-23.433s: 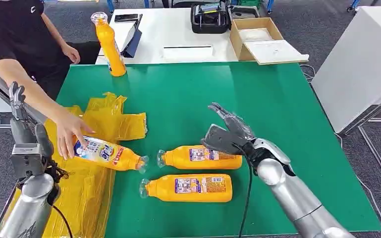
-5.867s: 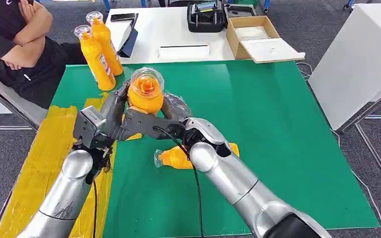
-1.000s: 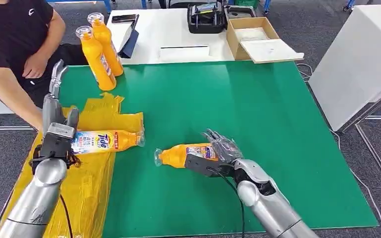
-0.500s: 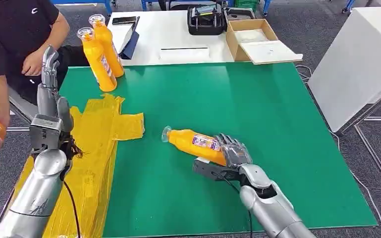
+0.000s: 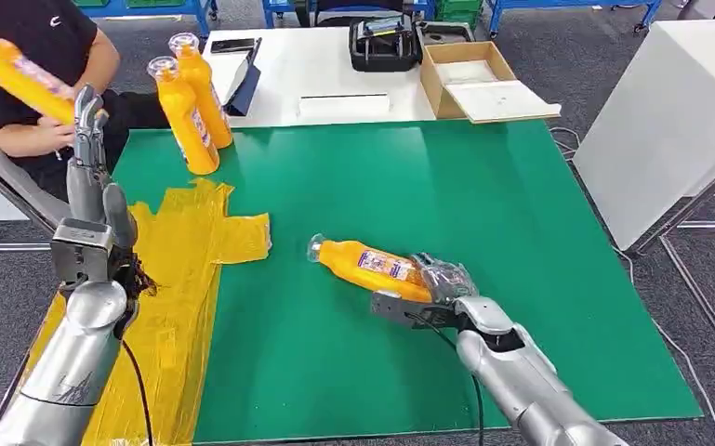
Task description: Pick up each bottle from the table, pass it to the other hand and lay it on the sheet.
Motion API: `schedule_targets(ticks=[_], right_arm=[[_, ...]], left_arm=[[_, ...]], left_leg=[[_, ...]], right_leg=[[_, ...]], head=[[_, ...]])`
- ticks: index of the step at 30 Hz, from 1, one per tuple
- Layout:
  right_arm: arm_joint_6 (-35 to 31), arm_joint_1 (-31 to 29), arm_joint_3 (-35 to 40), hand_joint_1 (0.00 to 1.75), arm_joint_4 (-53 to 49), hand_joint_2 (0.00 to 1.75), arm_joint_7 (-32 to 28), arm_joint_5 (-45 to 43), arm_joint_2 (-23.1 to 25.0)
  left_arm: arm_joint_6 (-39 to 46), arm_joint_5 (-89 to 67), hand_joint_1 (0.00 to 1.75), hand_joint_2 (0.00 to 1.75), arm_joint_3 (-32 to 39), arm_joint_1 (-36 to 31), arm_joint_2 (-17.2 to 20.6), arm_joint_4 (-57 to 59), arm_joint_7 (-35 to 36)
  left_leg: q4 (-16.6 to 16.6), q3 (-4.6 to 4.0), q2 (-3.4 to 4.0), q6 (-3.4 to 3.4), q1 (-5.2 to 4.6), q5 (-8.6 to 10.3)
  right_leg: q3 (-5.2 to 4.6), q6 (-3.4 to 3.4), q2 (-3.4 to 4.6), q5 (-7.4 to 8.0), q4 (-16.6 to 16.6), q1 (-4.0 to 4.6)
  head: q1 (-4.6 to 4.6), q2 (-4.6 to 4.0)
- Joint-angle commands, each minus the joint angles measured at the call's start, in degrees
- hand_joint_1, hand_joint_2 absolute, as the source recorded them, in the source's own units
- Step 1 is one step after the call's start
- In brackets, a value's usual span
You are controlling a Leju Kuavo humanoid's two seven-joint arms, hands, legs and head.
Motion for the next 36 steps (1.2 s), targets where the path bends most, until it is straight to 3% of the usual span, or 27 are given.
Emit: schedule_targets(ticks=[1, 17, 20, 24, 25, 29, 36], right_arm=[[0.81, -1.19, 1.26, 1.75, 10.61, 1.75, -1.28, -2.64, 1.80], [1.04, -5.52, -0.09, 1.75, 9.99, 1.75, -4.01, -6.08, 1.97], [1.60, -5.07, -1.65, 1.75, 2.66, 1.75, -6.06, -11.02, -0.87], [2.66, -4.26, -1.76, 1.75, -2.09, 1.75, -4.98, -12.56, -2.39], [1.22, -3.93, -2.55, 1.75, -6.48, 1.75, -5.34, -13.84, -3.17], [3.52, -2.66, -4.64, 1.75, -23.11, 1.75, -2.58, -17.44, -5.02], [4.02, -2.05, -4.44, 1.75, -23.68, 1.75, -1.78, -17.62, -5.16]], left_arm=[[-0.69, 0.21, 0.00, 0.00, -0.11, -2.51, -1.90, 5.26, -0.85], [-2.41, 1.66, 0.00, 0.00, 0.60, -2.86, -0.81, 5.85, -0.71], [-8.86, 5.72, 0.00, 0.00, 0.77, -2.52, 0.24, 7.19, 2.10], [-10.31, 6.73, 0.00, 0.00, 1.37, -2.23, 0.24, 7.51, 2.06], [-12.81, 9.54, 0.00, 1.75, 2.20, -0.89, 0.37, 6.99, 2.58], [-17.24, 13.81, 0.00, 1.75, 2.52, 3.92, 0.72, 5.22, 3.57], [-17.37, 13.82, 0.00, 1.75, 2.15, 3.94, 0.66, 4.81, 3.59]], left_leg=[[-0.03, 0.00, -0.03, -0.08, 0.01, 0.06], [-0.01, -0.28, 0.02, -0.07, 0.03, 0.32], [-0.01, -0.31, 0.05, -0.07, 0.00, 0.33], [0.02, -0.48, 0.03, -0.11, -0.04, 0.37], [-0.01, -0.44, 0.04, -0.05, -0.01, 0.44], [0.01, -0.76, 0.18, -0.09, -0.10, 0.55], [0.06, -1.17, 0.00, -0.11, -0.02, 0.55]], right_leg=[[0.04, 0.00, -0.15, 0.04, -0.04, 0.02], [-0.23, -0.21, -0.12, 0.30, 0.01, 0.02], [-0.26, -0.20, -0.09, 0.32, 0.03, -0.01], [-0.42, -0.18, -0.17, 0.32, 0.09, -0.05], [-0.35, -0.16, -0.03, 0.33, 0.05, -0.02], [-0.67, -0.07, 0.03, 0.33, 0.14, -0.12], [-1.06, -0.08, -0.11, 0.27, 0.13, -0.05]], head=[[0.00, 0.00], [-0.02, 0.00], [-0.02, 0.00], [-0.02, 0.00], [0.00, 0.00], [-0.02, 0.00], [-0.02, 0.00]])
